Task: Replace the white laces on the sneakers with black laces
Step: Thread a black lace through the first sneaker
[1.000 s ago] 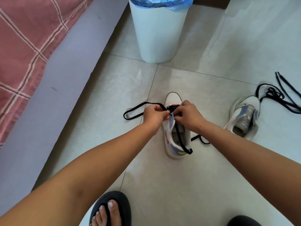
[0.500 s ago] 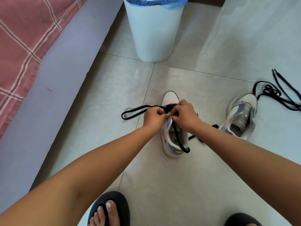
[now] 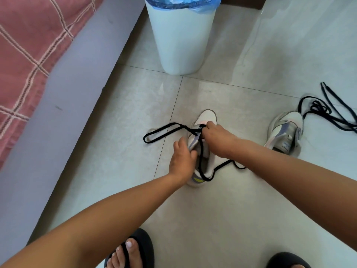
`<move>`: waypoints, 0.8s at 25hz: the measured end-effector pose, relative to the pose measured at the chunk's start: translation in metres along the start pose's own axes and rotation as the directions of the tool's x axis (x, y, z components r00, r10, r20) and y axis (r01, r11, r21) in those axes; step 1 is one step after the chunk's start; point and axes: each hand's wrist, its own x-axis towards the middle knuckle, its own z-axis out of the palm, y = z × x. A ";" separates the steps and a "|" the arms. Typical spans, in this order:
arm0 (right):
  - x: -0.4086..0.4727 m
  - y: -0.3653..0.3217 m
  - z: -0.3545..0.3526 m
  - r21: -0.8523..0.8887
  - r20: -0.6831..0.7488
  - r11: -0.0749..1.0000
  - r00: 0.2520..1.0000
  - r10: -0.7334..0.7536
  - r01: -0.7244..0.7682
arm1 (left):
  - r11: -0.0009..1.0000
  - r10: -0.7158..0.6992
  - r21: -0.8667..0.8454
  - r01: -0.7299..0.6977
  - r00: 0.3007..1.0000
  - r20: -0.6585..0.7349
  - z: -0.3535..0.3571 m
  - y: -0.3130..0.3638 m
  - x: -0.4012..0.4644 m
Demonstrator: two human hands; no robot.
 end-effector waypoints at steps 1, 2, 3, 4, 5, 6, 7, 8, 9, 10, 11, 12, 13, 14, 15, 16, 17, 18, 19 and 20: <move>-0.010 0.001 -0.004 0.010 -0.002 1.000 1.000 -0.019 0.019 | 1.000 -0.010 -0.022 0.010 1.000 -0.020 -0.001 -0.001 0.001; -0.021 0.001 -0.005 0.012 -0.078 0.997 0.995 -0.070 0.071 | 0.999 -0.014 -0.030 0.013 0.999 -0.033 -0.002 -0.003 0.002; -0.032 0.002 0.001 -0.029 -0.213 0.985 0.961 -0.174 0.172 | 0.999 -0.016 -0.032 0.015 0.999 -0.044 -0.003 -0.004 0.004; -0.045 0.002 0.009 -0.093 -0.254 0.963 0.929 -0.269 0.253 | 0.999 -0.022 -0.033 0.020 0.998 -0.053 -0.005 -0.004 0.005; -0.062 0.003 0.018 -0.182 -0.193 0.935 0.921 -0.338 0.305 | 0.999 -0.029 -0.036 0.027 0.998 -0.060 -0.006 -0.004 0.006; -0.082 0.002 0.030 -0.220 -0.086 0.911 0.923 -0.375 0.350 | 0.999 -0.033 -0.036 0.031 0.997 -0.063 -0.009 -0.004 0.008; -0.105 0.004 0.052 -0.261 -0.008 0.891 0.922 -0.387 0.371 | 0.999 -0.032 -0.034 0.030 0.997 -0.067 -0.010 -0.004 0.009; -0.127 0.006 0.076 -0.294 0.070 0.866 0.913 -0.402 0.404 | 0.999 -0.029 -0.031 0.027 0.997 -0.068 -0.012 -0.005 0.010; -0.149 0.008 0.096 -0.303 0.163 0.853 0.905 -0.394 0.425 | 0.999 -0.028 -0.024 0.026 0.997 -0.067 -0.013 -0.006 0.010; -0.165 0.011 0.114 -0.288 0.227 0.862 0.904 -0.363 0.418 | 0.999 -0.031 -0.014 0.030 0.997 -0.064 -0.014 -0.007 0.010; -0.171 0.016 0.129 -0.254 0.238 0.879 0.907 -0.346 0.402 | 0.999 -0.033 -0.005 0.033 0.997 -0.064 -0.015 -0.008 0.010; -0.168 0.021 0.134 -0.224 0.214 0.902 0.921 -0.325 0.370 | 1.000 -0.030 0.002 0.030 0.998 -0.059 -0.015 -0.008 0.011; -0.157 0.024 0.129 -0.186 0.165 0.922 0.935 -0.313 0.341 | 1.000 -0.025 0.005 0.025 0.998 -0.051 -0.016 -0.008 0.011; -0.139 0.024 0.115 -0.126 0.101 0.946 0.952 -0.289 0.300 | 1.000 -0.015 0.005 0.016 0.999 -0.043 -0.017 -0.009 0.011; -0.118 0.020 0.096 -0.039 -0.011 0.969 0.969 -0.246 0.245 | 1.000 -0.003 0.005 0.004 0.999 -0.040 -0.017 -0.010 0.010; -0.096 0.015 0.076 0.043 -0.166 0.975 0.963 -0.210 0.220 | 1.000 0.009 0.015 -0.009 0.999 -0.041 -0.018 -0.011 0.009; -0.073 0.009 0.059 0.137 -0.303 0.970 0.941 -0.150 0.199 | 0.999 0.023 0.025 -0.022 0.999 -0.044 -0.018 -0.012 0.008; -0.054 0.001 0.043 0.227 -0.375 0.962 0.925 -0.057 0.151 | 0.999 0.036 0.021 -0.035 0.998 -0.055 -0.019 -0.013 0.007; -0.037 -0.008 0.028 0.274 -0.399 0.957 0.917 0.022 0.096 | 1.000 0.026 -0.011 -0.027 0.997 -0.075 -0.020 -0.014 0.009; -0.023 -0.016 0.018 0.279 -0.358 0.960 0.930 0.079 0.026 | 0.997 -0.018 -0.074 0.011 0.994 -0.104 -0.021 -0.014 0.015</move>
